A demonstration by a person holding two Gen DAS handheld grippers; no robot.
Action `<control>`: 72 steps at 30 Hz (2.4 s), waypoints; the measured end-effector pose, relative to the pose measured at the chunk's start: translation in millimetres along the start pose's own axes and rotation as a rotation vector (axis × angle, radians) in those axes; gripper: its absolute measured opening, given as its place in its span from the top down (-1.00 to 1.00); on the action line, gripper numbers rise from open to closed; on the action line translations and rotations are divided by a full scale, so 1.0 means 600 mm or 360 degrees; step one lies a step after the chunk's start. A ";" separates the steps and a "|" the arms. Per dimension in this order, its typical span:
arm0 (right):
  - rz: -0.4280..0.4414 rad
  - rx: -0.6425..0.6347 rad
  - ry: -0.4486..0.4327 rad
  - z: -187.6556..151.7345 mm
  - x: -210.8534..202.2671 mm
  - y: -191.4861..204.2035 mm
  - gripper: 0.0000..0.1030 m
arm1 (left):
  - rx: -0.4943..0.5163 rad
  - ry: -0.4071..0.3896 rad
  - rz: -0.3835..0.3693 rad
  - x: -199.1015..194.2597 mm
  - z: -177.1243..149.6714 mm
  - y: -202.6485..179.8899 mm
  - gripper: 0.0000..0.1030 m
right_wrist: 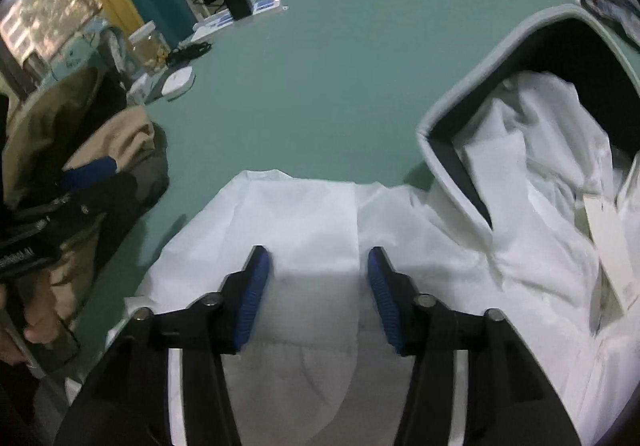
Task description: Fold large clothes
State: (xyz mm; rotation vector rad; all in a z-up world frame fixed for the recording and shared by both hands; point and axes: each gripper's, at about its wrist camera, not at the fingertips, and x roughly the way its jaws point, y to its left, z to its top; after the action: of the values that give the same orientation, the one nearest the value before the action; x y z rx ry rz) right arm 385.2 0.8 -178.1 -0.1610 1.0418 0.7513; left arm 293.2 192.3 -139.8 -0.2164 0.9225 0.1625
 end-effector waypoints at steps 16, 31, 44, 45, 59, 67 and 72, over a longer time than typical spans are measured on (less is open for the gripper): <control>-0.0627 0.0055 -0.0472 -0.049 -0.284 -0.070 0.95 | 0.0159 0.0058 -0.0047 0.007 -0.029 -0.080 -0.54; -0.0840 0.0897 -0.0487 -0.273 -0.371 -0.282 0.93 | 0.0297 0.0170 0.0167 0.076 -0.057 -0.131 -0.37; -0.0638 0.0875 -0.0370 -0.322 -0.366 -0.289 0.51 | 0.0210 0.0076 0.0238 0.076 -0.026 -0.069 1.00; -0.0667 0.0829 -0.0347 -0.317 -0.366 -0.286 0.51 | 0.0159 0.0096 0.0225 0.078 -0.021 -0.056 0.99; -0.0677 0.0498 -0.0056 -0.277 -0.275 -0.348 0.66 | 0.0262 0.0298 -0.0143 0.066 -0.066 -0.134 0.37; -0.0912 0.0434 -0.0265 -0.256 -0.333 -0.315 0.92 | 0.0439 0.0183 -0.0111 0.062 -0.082 -0.143 0.37; -0.0995 0.0488 -0.0335 -0.242 -0.373 -0.318 0.92 | 0.0424 0.0142 -0.0103 0.062 -0.082 -0.139 0.97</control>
State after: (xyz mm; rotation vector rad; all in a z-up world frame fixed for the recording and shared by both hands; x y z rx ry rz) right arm 337.1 -316.3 -110.1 -0.1293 0.8257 0.0374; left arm 296.6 101.1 -188.7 -0.0063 1.0138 -0.0311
